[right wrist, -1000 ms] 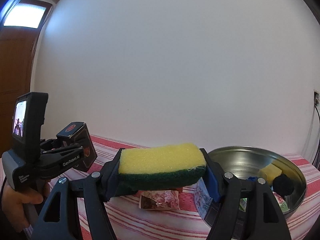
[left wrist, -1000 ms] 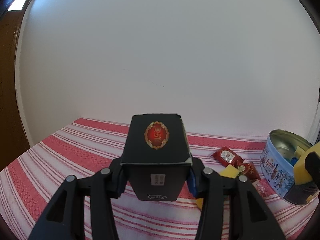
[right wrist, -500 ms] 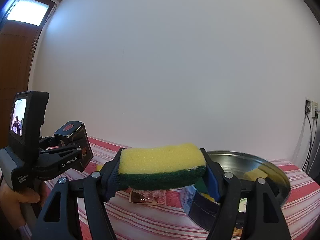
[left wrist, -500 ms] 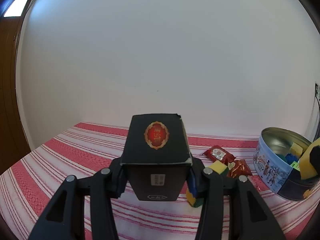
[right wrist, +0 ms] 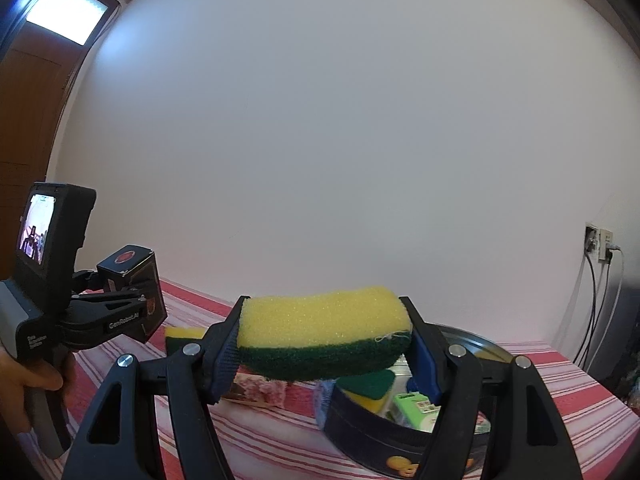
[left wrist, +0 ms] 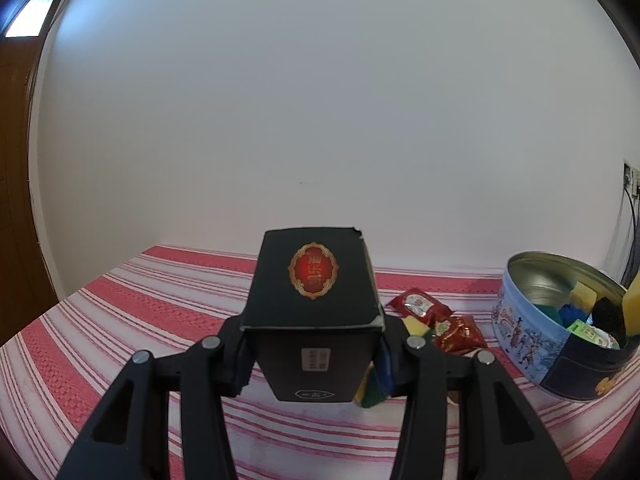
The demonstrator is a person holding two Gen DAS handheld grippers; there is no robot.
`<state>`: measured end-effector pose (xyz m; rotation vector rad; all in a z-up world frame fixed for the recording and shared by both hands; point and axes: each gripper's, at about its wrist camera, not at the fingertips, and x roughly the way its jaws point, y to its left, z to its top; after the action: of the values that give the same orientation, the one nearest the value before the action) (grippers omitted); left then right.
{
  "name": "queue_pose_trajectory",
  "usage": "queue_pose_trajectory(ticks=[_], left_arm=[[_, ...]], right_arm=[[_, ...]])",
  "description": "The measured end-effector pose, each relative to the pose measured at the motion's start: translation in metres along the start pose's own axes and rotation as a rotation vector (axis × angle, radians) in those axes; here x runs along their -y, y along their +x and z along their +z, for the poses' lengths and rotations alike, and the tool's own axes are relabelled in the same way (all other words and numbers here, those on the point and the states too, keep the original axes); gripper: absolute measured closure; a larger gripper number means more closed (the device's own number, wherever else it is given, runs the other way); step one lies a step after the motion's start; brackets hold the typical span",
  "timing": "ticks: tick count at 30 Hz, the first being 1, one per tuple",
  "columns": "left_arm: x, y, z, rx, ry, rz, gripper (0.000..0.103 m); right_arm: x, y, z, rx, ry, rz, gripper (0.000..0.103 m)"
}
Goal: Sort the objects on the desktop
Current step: 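Lift the sponge and black tea box and carry them over the tin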
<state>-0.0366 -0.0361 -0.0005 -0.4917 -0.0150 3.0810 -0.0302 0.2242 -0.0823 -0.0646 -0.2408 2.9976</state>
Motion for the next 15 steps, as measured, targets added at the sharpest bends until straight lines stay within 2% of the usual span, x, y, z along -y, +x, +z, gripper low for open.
queue_pose_trajectory(ticks=[15], left_arm=[[0.063, -0.018, -0.005, 0.007, 0.043, -0.109, 0.055]], right_arm=[[0.062, -0.017, -0.006, 0.006, 0.047, -0.134, 0.031]])
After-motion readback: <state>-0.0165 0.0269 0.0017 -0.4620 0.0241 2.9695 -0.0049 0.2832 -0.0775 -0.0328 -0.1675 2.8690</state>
